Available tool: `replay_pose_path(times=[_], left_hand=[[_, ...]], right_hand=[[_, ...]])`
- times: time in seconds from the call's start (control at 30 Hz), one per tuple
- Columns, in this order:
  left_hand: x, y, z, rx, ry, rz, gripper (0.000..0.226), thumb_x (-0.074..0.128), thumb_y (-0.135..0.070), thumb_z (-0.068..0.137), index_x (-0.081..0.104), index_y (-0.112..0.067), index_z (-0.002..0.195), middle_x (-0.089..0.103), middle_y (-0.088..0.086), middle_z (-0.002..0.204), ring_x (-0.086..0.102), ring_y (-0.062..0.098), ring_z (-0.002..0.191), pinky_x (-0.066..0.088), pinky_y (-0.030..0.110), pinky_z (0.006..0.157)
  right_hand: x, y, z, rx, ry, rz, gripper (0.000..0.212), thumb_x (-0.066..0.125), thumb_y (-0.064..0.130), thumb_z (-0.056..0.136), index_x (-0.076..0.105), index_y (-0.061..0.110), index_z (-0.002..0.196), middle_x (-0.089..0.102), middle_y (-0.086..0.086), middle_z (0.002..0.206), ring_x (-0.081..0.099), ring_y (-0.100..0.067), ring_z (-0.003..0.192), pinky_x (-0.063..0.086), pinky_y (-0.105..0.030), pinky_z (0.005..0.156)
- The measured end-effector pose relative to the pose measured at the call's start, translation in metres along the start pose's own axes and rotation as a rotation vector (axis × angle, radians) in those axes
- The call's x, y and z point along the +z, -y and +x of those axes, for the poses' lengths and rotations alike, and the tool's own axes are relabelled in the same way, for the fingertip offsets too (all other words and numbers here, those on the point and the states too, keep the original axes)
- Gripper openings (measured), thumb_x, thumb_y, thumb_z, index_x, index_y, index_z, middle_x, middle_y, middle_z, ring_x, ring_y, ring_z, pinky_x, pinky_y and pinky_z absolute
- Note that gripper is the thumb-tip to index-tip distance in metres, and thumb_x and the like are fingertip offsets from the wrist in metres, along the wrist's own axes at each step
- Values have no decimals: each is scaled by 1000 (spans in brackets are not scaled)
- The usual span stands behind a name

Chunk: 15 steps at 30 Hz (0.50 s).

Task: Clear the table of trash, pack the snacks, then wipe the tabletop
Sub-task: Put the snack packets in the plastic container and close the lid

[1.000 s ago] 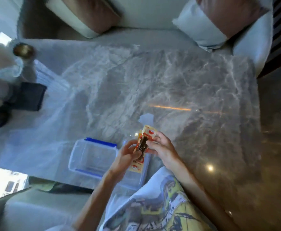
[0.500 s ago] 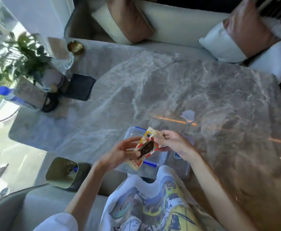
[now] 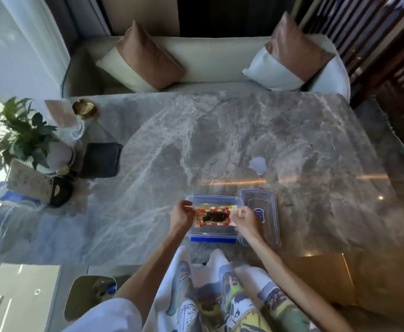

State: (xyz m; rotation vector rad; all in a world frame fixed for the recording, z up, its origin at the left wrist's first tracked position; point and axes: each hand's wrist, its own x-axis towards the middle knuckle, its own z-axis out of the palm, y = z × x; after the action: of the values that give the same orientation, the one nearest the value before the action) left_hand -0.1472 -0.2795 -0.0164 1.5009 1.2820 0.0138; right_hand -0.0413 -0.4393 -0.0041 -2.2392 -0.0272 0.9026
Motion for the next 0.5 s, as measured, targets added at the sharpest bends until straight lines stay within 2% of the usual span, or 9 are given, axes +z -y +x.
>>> replay_pose_path(times=[0.07, 0.13, 0.2, 0.33, 0.43, 0.5], left_hand=[[10, -6, 9, 28, 11, 166, 32, 59, -6, 86, 63, 3, 117, 68, 26, 112, 64, 37, 107, 51, 43, 91], [20, -12, 15, 58, 65, 327, 31, 53, -13, 91, 61, 5, 115, 67, 27, 113, 62, 38, 108, 48, 41, 90], [28, -14, 17, 85, 108, 418, 28, 47, -12, 94, 58, 7, 112, 65, 28, 114, 60, 40, 109, 46, 41, 88], [35, -11, 18, 33, 130, 457, 27, 46, -4, 90, 58, 8, 111, 64, 27, 115, 59, 40, 111, 46, 39, 90], [38, -5, 18, -38, 152, 449, 29, 45, -3, 90, 56, 9, 114, 63, 25, 118, 58, 37, 112, 46, 36, 89], [39, -2, 17, -62, 143, 412, 25, 45, -4, 91, 55, 7, 110, 63, 25, 115, 59, 36, 109, 46, 36, 86]], right_hand=[[8, 4, 9, 21, -13, -13, 31, 66, 20, 89, 60, 8, 117, 67, -13, 114, 67, -29, 99, 58, -48, 85], [16, 7, 21, 34, -21, -102, 36, 64, 18, 91, 58, 4, 124, 65, -16, 120, 65, -32, 107, 56, -47, 91], [20, 12, 32, 65, -32, -149, 36, 62, 15, 92, 58, 1, 125, 64, -19, 124, 63, -34, 113, 53, -45, 97], [29, 14, 48, 129, 2, -287, 38, 51, 17, 96, 55, 7, 133, 61, -16, 131, 59, -32, 121, 48, -39, 103], [37, 10, 52, 182, 51, -342, 38, 39, 18, 102, 50, 5, 136, 57, -16, 136, 57, -31, 124, 47, -36, 105], [40, 9, 52, 193, 146, -400, 40, 46, 19, 100, 48, 4, 137, 57, -16, 137, 57, -30, 124, 47, -32, 97]])
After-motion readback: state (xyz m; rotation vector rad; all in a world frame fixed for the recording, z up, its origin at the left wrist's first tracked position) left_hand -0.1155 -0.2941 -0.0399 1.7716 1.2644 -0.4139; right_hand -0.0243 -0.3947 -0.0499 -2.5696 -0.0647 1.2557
